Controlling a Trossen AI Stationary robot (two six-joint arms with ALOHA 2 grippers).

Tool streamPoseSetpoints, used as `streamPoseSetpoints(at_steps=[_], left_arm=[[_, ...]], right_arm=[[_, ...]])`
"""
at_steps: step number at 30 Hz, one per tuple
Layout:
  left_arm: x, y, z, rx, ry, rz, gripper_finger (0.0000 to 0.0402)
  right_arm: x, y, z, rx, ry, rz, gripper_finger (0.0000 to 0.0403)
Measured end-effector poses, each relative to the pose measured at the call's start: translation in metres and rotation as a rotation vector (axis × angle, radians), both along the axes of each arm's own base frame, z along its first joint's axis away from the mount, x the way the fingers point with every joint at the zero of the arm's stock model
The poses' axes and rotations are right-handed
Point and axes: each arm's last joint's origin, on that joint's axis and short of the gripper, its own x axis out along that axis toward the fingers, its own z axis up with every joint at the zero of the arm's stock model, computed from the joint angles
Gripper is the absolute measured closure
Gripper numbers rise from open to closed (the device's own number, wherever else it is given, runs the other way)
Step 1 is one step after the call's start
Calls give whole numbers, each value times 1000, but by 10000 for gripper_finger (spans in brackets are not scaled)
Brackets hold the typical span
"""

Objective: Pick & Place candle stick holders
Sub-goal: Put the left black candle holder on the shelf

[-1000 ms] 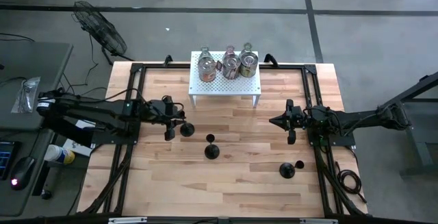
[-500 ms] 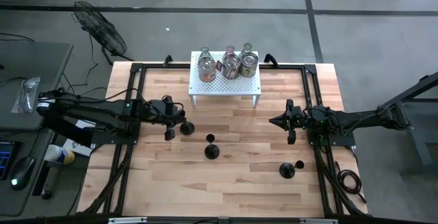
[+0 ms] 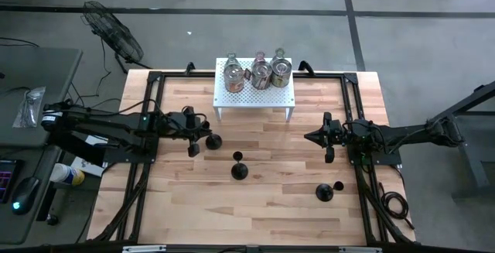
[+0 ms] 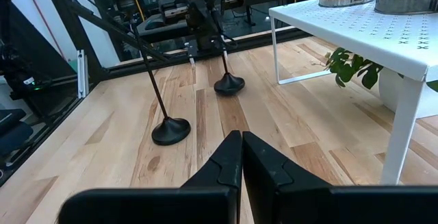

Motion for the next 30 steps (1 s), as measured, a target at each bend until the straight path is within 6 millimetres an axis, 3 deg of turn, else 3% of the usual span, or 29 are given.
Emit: streamPoseSetpoints(at_steps=[8,16,24,30], left_arm=[[1,0,1,11,-12,0,394],[4,0,19,34,-42,-1,394],[6,1,47,34,-69,9,394],[13,2,78,116,-127,30,394]], right_arm=[[0,0,0,0,0,0,398],[0,0,0,0,-1,0,398],[0,0,0,0,0,0,398],[0,0,0,0,0,0,398]])
